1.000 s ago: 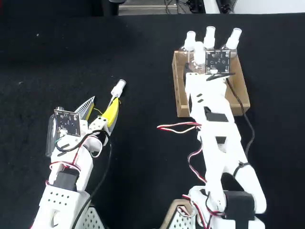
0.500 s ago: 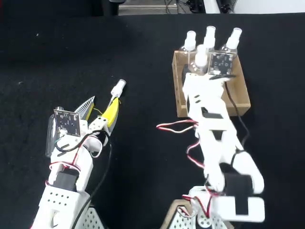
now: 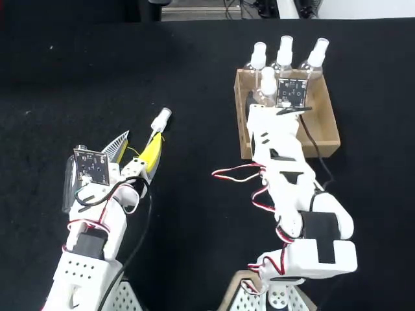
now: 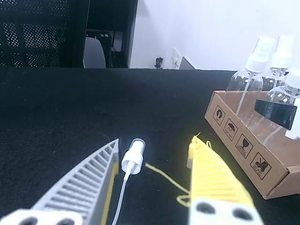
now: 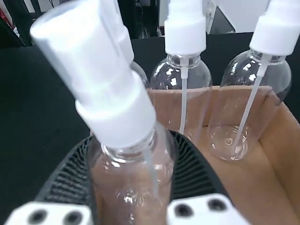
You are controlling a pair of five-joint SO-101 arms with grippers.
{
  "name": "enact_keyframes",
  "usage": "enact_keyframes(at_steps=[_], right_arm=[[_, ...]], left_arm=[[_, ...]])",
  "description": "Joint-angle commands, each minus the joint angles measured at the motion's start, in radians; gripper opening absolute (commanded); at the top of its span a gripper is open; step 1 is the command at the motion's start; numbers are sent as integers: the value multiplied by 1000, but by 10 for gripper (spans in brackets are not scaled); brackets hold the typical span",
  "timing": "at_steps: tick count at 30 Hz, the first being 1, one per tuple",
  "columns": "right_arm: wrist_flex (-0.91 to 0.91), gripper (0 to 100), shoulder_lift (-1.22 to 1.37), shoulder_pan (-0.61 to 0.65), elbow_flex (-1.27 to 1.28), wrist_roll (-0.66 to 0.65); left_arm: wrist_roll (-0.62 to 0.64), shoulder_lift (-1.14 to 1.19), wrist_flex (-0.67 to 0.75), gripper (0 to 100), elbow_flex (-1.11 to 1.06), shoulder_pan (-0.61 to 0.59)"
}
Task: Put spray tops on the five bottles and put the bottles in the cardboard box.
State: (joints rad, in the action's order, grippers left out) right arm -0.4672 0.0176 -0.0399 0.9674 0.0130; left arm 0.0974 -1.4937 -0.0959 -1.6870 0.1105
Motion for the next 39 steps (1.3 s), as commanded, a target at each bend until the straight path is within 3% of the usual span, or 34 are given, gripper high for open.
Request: enact_keyframes(at_steps=[1,24,31,39], right_arm=[[-28,11,-4,12,-38,-5],[-28,15,-4,12,-2,-3],[-26,187,-10,78,22,-9],[-26,167,-8,84,18,-9]], left_arm=[[-6,-2,-6,233,-21,-2],[-6,-2,-6,232,-21,-2],[-6,-12,11,233,-21,-7],[-6,-6,133,231,-21,1]])
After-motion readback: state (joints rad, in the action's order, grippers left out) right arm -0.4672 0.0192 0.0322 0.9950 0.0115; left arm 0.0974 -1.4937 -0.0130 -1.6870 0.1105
